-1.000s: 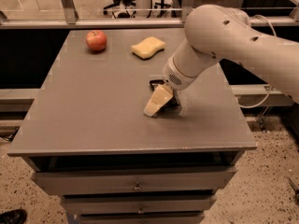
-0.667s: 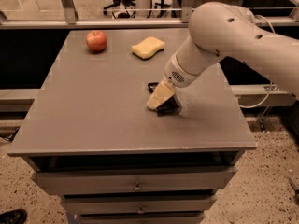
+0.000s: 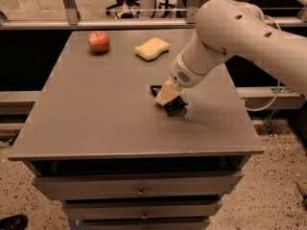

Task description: Pick rxbar chocolate

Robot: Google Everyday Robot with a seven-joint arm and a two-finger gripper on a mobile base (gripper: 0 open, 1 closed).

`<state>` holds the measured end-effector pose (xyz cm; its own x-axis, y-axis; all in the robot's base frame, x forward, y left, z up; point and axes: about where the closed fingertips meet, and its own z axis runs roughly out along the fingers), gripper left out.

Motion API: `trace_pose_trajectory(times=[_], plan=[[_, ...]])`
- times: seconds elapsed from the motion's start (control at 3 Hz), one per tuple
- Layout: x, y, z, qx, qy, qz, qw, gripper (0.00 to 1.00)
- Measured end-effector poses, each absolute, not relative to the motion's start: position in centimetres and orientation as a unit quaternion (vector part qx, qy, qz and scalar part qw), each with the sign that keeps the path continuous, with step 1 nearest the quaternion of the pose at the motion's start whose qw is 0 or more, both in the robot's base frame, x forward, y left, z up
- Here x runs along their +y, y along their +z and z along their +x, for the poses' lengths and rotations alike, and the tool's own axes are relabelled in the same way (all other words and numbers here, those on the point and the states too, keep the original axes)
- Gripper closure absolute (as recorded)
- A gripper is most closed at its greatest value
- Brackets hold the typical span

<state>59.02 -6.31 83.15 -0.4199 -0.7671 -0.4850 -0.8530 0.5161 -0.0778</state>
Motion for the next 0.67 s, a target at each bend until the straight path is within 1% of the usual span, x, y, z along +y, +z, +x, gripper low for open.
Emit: trace_pose_trajectory(times=[0.33,0.67], plan=[[-6.0,84.7,58.7,0.829,0.112,-0.485,0.253,1.00],[-6.2,87.7,58.4,0.812,0.144,-0.487,0.287,1.00]])
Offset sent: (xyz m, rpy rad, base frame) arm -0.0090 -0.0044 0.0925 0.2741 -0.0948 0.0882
